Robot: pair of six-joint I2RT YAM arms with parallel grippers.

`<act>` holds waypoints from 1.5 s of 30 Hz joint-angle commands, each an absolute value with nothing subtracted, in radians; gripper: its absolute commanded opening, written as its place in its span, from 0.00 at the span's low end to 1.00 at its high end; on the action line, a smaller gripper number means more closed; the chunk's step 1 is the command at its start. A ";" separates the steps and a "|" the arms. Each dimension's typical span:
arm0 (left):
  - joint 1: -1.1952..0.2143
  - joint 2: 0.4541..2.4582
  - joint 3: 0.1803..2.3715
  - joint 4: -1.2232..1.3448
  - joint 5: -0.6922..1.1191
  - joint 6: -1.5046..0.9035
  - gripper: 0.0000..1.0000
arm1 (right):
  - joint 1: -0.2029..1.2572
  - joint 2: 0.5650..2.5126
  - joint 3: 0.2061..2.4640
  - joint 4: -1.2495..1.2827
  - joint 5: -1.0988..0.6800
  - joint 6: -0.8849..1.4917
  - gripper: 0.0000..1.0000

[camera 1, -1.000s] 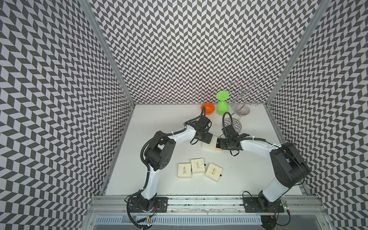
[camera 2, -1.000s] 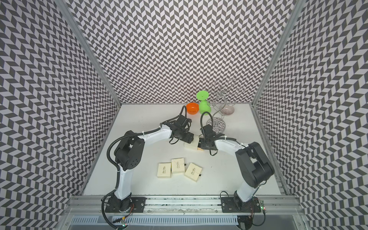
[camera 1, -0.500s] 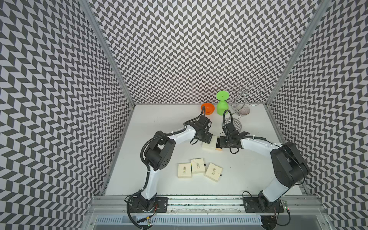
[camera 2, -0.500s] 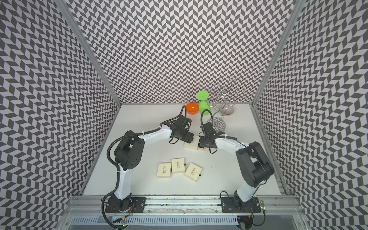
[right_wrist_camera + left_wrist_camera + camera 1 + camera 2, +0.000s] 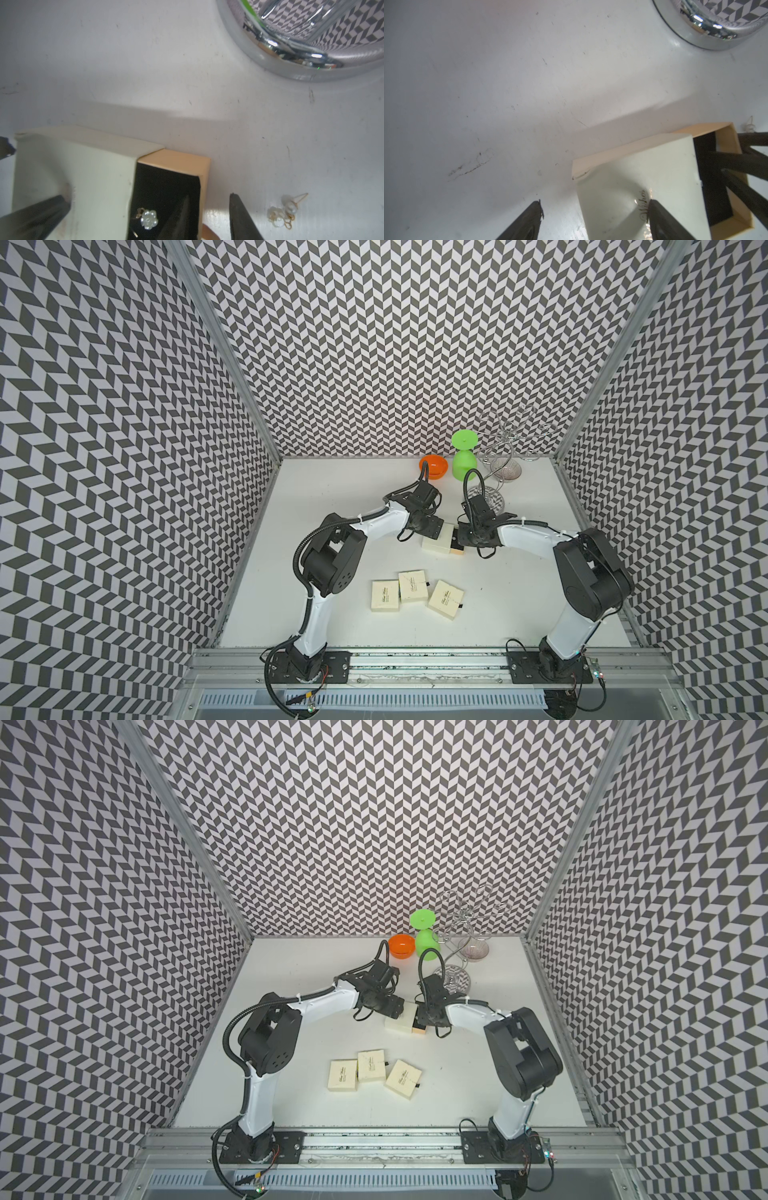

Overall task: Take out the earrings from the drawer-style jewelry box
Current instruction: Open the drawer in the jewelry box, then pick up the earring from the drawer.

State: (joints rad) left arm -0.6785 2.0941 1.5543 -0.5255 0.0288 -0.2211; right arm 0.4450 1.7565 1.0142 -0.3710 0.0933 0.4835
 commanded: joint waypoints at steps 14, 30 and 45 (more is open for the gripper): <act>-0.653 2.178 1.528 -0.641 -0.124 -0.241 0.79 | 0.393 1.672 0.909 -0.411 0.177 0.519 0.33; -0.693 2.154 1.531 -0.614 -0.085 -0.208 0.79 | 0.430 1.522 0.926 -0.294 0.103 0.438 0.33; -0.693 2.145 1.531 -0.609 -0.067 -0.212 0.79 | 0.475 1.630 0.967 -0.257 -0.024 0.391 0.32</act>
